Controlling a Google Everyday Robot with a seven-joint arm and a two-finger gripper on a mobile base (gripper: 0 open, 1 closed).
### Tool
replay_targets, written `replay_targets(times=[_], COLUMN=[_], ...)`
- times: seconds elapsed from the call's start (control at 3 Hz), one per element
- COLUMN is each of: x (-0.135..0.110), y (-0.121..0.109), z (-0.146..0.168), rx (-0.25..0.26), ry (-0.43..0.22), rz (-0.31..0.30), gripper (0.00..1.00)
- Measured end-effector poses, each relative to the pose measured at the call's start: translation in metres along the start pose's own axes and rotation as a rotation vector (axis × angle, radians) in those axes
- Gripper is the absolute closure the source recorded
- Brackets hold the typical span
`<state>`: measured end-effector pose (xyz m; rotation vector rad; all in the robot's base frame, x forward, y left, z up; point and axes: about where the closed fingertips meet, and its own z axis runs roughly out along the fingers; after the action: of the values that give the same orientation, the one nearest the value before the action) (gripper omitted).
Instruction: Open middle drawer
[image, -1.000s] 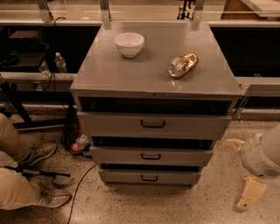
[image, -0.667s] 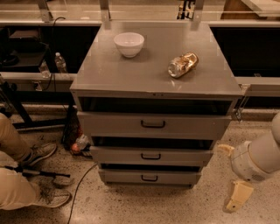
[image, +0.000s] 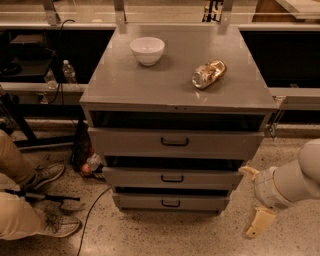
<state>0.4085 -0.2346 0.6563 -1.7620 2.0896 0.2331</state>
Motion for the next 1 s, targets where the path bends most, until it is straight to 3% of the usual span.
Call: replay_targets(times=[0.33,1.0], x=[0.000,0.030], y=[0.001,-0.007], z=[0.005,0.077], rx=[-0.010,-0.038], ry=[-0.016,0.031], rz=[-0.022,-0.147], gripper=[0.00,0.00])
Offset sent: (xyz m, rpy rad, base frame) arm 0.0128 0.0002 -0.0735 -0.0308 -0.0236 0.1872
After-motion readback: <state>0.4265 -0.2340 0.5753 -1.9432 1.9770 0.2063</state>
